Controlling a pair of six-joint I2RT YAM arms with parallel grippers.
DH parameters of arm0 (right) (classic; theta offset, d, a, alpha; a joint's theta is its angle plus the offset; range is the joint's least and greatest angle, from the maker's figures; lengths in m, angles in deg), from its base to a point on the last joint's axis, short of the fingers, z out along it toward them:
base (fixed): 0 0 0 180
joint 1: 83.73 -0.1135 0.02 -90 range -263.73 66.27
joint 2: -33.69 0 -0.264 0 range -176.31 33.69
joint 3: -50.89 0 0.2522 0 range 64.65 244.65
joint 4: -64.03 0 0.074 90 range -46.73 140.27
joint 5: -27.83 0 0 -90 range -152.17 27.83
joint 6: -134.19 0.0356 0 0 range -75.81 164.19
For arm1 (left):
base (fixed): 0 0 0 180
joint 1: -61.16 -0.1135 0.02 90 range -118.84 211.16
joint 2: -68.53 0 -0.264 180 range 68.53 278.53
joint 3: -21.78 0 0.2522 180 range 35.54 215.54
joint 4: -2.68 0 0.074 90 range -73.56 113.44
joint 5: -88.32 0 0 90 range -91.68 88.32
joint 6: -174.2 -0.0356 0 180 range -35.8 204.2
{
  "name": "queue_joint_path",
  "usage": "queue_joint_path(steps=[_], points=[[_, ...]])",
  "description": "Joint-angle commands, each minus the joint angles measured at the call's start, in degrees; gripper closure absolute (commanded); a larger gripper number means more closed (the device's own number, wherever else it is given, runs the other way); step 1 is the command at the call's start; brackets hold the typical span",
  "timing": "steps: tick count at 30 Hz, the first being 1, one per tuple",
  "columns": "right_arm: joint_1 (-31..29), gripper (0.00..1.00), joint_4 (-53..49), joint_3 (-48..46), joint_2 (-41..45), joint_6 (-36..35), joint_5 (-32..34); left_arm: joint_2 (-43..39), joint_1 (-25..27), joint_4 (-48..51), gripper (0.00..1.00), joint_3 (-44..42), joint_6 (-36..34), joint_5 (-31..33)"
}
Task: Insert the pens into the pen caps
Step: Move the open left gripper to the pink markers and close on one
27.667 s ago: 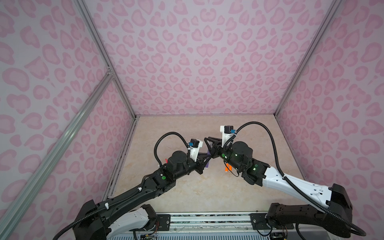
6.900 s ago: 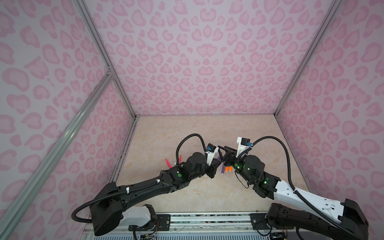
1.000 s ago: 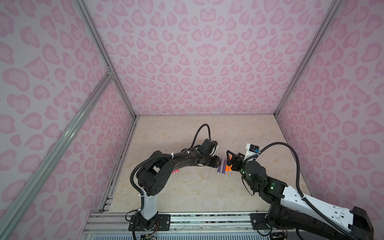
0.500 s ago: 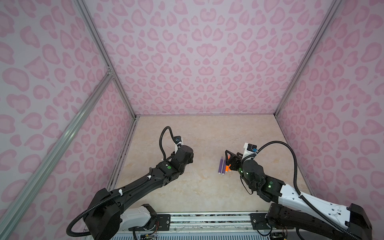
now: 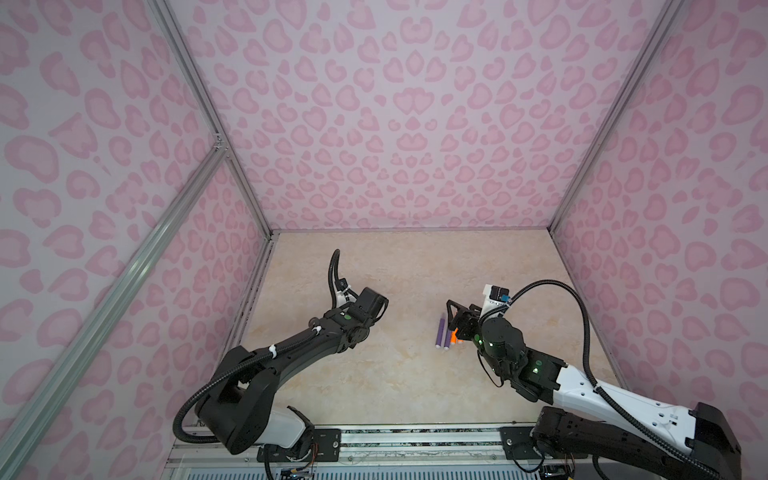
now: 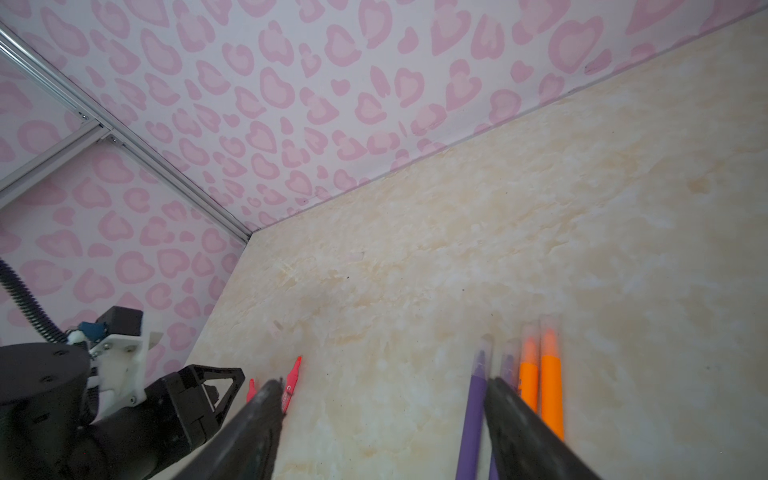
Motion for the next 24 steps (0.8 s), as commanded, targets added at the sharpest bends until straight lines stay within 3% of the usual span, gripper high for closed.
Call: queue_joint_path(steps=[1, 9, 20, 24], points=[[-0.1, 0.23, 0.3, 0.0, 0.2, -0.3, 0.6, 3.8, -1.5, 1.5, 0.52, 1.6, 2.0, -5.2], [0.0, 0.23, 0.2, 0.2, -0.1, -0.5, 0.3, 11.1, -2.0, -0.1, 0.53, 3.4, 1.6, -12.2], [0.0, 0.23, 0.3, 0.2, -0.2, -0.3, 0.0, 13.3, -3.2, -1.8, 0.55, 2.3, 2.2, -14.8], [-0.1, 0.23, 0.4, 0.1, -0.2, -0.2, -0.2, 14.4, -3.6, -2.4, 0.74, 2.6, 1.6, -16.4]])
